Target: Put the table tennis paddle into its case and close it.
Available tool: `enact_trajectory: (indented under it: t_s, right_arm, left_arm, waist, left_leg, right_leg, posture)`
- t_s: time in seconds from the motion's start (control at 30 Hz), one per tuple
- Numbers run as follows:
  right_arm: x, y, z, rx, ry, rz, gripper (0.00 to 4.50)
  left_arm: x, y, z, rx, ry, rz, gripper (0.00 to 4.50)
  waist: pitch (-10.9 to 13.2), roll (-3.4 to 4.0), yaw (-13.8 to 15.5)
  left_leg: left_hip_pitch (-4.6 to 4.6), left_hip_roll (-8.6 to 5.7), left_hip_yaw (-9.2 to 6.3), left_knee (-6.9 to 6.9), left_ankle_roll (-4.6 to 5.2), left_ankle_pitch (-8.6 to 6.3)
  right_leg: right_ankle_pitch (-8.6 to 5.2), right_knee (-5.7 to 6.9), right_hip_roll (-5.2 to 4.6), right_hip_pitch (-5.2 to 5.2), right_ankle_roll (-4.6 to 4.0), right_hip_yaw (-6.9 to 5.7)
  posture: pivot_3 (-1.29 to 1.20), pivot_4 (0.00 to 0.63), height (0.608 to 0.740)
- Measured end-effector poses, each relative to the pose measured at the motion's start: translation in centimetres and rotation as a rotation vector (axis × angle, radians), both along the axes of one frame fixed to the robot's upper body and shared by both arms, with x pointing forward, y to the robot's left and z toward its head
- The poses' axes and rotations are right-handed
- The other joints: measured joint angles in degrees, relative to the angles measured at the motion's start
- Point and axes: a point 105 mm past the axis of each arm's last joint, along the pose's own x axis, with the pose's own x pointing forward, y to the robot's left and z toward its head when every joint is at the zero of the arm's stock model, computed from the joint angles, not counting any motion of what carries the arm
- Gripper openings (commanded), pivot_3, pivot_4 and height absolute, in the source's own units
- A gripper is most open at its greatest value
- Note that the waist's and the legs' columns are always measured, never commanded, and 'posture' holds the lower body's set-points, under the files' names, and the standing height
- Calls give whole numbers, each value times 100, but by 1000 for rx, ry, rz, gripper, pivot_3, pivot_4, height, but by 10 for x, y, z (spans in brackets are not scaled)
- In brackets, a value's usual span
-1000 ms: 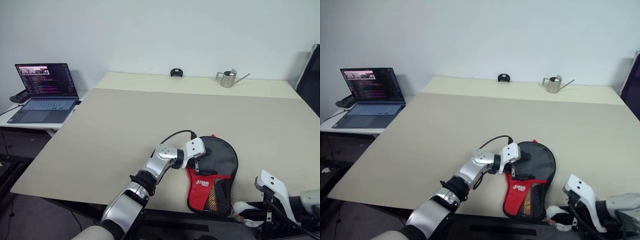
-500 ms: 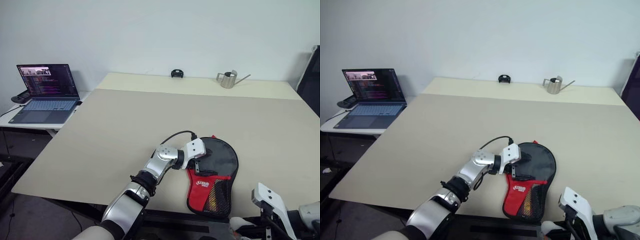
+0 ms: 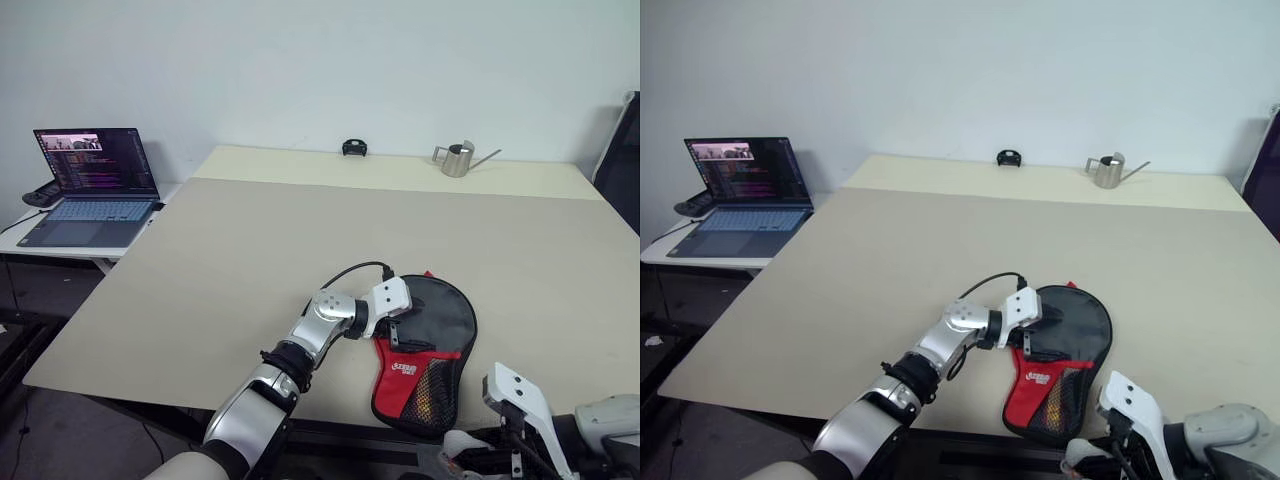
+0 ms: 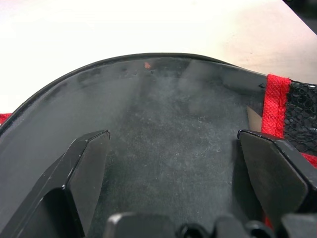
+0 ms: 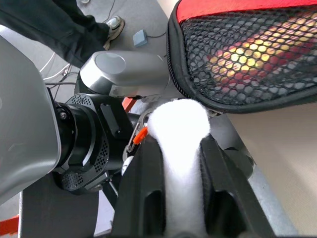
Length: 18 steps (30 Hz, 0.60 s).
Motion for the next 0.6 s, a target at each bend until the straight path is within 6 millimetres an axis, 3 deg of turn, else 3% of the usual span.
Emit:
enact_trajectory:
  t_s: [0.13, 0.37, 0.6]
  right_arm:
    - [-7, 4, 0, 29, 36, 19, 3161]
    - [-20, 6, 10, 63, 37, 33, 3161]
    - [-2, -4, 26, 76, -73, -26, 3161]
  left_arm:
    - [0, 0, 0, 2, -3, 1, 4500]
    - [-1, -3, -1, 8, -6, -3, 4500]
    - [0, -4, -1, 12, -5, -5, 4500]
  waist:
    - [-1, 1, 2]
    - [1, -6, 1]
    - [-1, -8, 2]
  left_leg:
    - [0, 0, -2, 1, 0, 0]
    - [12, -4, -3, 4, 1, -1]
    - [14, -4, -3, 5, 1, -1]
  right_leg:
    - [0, -2, -1, 1, 0, -2]
    - [-14, -5, -4, 21, 29, -3]
    - [-14, -5, -6, 24, 32, -3]
  posture:
    - [0, 150, 740]
    - [0, 150, 740]
    - [0, 150, 740]
